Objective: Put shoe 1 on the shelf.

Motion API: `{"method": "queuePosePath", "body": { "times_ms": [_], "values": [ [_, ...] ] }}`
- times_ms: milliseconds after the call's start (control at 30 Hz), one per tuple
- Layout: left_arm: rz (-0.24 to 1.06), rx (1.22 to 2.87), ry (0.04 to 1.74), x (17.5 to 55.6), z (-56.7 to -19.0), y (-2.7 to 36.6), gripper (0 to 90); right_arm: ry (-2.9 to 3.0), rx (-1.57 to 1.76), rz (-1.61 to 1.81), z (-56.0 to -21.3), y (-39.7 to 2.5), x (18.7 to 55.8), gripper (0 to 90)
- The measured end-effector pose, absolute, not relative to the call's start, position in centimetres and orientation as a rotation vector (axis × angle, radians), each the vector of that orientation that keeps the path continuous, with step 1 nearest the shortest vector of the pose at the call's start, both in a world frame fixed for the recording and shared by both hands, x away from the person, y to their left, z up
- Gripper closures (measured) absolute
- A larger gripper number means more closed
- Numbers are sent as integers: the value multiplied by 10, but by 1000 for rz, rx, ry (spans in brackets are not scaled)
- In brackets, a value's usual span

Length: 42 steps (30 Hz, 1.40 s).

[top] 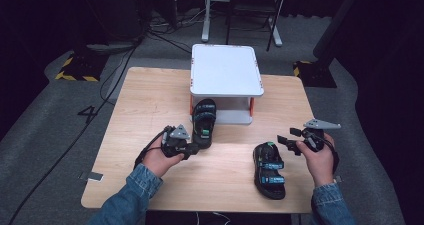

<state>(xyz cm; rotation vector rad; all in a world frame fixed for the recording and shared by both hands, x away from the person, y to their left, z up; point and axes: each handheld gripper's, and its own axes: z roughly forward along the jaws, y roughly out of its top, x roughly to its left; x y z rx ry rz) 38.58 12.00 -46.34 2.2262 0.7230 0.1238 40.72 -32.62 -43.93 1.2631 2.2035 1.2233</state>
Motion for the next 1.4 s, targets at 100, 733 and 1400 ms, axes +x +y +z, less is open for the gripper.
{"method": "queuePosePath", "body": {
  "times_ms": [100, 733, 1400],
  "values": [
    [116, 2237, 729, 388, -469, 117, 750, 2212, 1255, 1222, -439, -325, 407, 288],
    [407, 2179, 750, 413, -476, 110, 536, 2187, 1309, 1182, -446, -338, 395, 288],
    [266, 2219, 711, 409, -484, 97, 808, 2182, 1315, 1178, -447, -341, 390, 288]
  ]
}}
